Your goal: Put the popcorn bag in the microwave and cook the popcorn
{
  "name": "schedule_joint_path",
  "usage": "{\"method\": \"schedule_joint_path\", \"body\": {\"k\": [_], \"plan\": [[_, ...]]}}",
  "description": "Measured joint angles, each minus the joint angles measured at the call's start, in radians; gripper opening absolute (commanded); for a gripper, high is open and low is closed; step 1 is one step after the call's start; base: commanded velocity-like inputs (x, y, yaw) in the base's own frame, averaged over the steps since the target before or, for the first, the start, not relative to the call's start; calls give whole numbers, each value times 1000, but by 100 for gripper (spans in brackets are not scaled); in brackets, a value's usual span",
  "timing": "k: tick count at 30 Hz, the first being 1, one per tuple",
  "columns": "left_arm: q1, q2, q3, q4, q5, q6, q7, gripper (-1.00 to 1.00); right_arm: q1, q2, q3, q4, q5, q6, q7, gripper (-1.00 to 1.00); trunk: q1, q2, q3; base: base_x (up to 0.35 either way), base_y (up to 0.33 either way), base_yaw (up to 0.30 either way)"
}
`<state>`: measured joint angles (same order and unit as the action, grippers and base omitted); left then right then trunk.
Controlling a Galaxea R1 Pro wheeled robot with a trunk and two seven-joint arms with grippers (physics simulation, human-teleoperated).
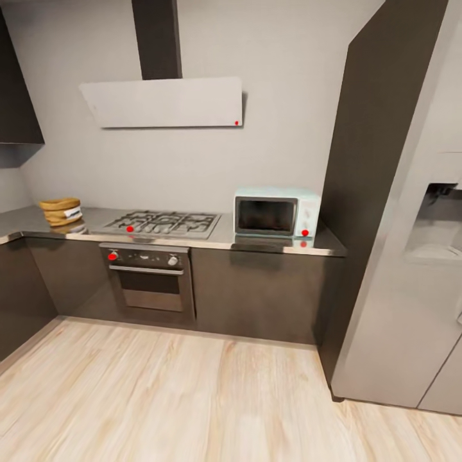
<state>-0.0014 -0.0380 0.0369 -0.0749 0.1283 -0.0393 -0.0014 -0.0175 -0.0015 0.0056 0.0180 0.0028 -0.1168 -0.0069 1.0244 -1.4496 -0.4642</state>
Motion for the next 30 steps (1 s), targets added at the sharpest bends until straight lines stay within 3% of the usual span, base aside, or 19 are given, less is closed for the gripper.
{"method": "schedule_joint_path", "body": {"k": [12, 21, 30], "plan": [[0, 0, 0, 0, -2, 0, 0, 100, 0, 0, -1, 0, 0, 0, 0, 100, 0, 0, 0, 294, 0, -178], [0, 0, 1, -2, -2, -1, 0, 100, 0, 0, -1, 0, 0, 0, 0, 100, 1, 0, 0, 24, 0, -202], [0, -1, 1, -2, -1, -2, 0, 100, 0, -1, -1, 0, 0, 2, 0, 100, 1, 0, 0, 0, 0, -19]]}}
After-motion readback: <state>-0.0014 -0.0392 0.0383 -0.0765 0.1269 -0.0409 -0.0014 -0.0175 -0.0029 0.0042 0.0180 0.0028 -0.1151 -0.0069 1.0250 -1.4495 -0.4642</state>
